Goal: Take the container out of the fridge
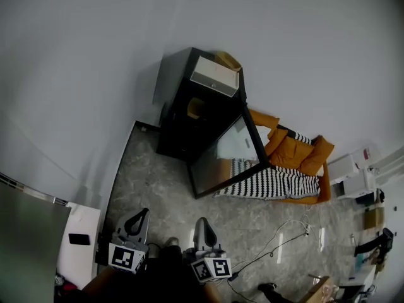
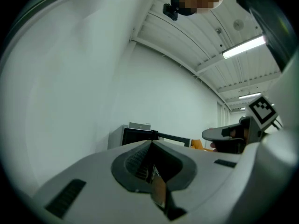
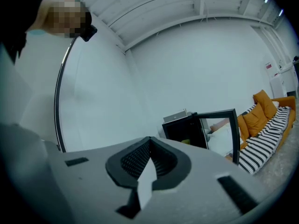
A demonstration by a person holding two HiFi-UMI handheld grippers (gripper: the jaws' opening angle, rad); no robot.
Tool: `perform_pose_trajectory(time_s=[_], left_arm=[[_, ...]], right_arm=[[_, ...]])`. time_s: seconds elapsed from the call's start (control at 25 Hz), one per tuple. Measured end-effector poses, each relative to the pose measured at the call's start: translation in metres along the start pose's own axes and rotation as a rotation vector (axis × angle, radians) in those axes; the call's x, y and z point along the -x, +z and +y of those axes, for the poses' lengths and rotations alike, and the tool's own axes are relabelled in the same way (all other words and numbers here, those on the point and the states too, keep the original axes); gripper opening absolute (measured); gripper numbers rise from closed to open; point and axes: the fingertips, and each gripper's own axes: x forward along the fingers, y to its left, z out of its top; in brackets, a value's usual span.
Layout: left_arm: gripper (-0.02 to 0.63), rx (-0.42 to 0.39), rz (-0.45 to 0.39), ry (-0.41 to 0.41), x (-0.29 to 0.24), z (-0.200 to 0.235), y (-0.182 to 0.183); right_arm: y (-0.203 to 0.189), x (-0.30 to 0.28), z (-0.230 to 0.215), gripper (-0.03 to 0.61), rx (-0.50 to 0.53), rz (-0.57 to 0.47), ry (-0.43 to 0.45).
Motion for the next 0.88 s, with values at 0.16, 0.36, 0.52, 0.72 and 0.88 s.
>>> perform_pose_trajectory(time_s=[0.16,0.36,0.52,0.72,0.88], left_arm=[[0.003,0.011,0.014,-0.014,0.007,0.016,-0.007],[0.003,0.037,0.021,0.003,0.006,0.030,-0.009],[0.003,0.048,0.010,0.018,-0.008,0.043,-0.009],[0.003,0.023,0.028,0.039,-0.035,0.052,-0.012],[0.003,0.021,0.031,0.052,-0.071,0.062,-0.012]], right_arm=[[-0.011,-0.006,0.010,0.000,0.021,0.017,-0.020],[-0.016,-0.020,0.016,0.000,0.024,0.029,-0.009],[-0.023,-0.040,0.013,0.000,0.017,0.035,0.005],[-0.021,-0.073,-0.003,0.000,0.007,0.041,0.022],[-0.016,-0.107,-0.022,0.000,-0.001,0.033,0.025]])
